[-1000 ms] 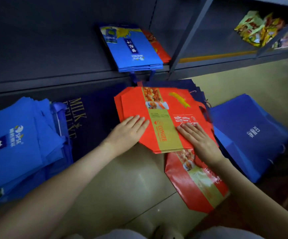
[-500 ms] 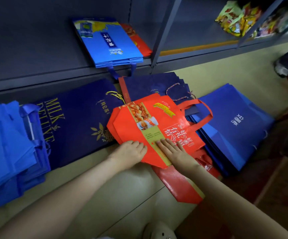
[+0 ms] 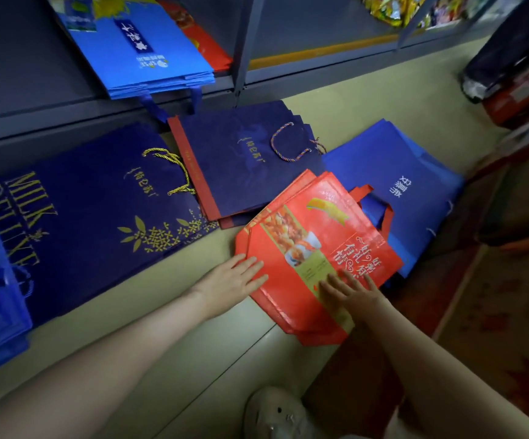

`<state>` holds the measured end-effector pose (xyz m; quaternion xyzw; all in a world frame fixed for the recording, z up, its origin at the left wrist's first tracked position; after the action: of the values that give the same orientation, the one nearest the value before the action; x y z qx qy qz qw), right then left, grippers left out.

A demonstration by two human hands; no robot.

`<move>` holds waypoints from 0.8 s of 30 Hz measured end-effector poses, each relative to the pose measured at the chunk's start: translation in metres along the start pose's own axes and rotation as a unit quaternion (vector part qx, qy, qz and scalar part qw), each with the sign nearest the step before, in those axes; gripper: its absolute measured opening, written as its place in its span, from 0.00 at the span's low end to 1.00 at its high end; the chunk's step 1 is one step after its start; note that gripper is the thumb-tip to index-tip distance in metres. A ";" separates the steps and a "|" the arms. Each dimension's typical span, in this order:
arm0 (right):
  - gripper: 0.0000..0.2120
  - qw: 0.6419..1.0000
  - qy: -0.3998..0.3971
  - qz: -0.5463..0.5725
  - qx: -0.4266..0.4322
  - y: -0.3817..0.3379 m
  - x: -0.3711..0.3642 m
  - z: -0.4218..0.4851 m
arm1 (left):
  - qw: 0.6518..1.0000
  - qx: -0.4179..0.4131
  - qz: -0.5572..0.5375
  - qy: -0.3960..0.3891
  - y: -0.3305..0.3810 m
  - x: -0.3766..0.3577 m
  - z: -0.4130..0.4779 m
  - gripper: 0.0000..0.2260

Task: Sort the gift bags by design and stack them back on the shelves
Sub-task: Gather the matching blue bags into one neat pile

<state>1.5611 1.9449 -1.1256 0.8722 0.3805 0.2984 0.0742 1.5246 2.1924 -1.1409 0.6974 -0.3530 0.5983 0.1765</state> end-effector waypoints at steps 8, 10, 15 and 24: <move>0.30 0.961 0.218 0.168 -0.008 -0.020 0.046 0.013 | 0.998 0.056 -0.030 -0.013 -0.011 0.001 -0.001 0.30; 0.33 0.947 0.256 0.194 0.002 -0.031 0.062 0.012 | 0.996 0.071 -0.043 0.037 -0.020 0.009 -0.004 0.31; 0.35 0.922 0.325 0.209 0.032 -0.055 0.126 0.017 | 0.977 0.164 -0.088 0.104 -0.066 0.028 -0.033 0.32; 0.37 0.869 0.438 0.203 0.108 -0.152 0.362 0.012 | 0.882 0.431 -0.122 0.143 -0.210 0.056 -0.167 0.29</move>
<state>1.6664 2.3089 -1.0213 0.7127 0.2186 0.6150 -0.2572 1.5558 2.4325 -1.0129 0.6488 0.0567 0.7585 -0.0218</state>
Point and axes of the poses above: each hand's wrist, its own z-axis towards the middle knuckle, its own x-axis out of the back of the hand, y = z × x, the point moved 6 cm from there along z, towards the middle knuckle
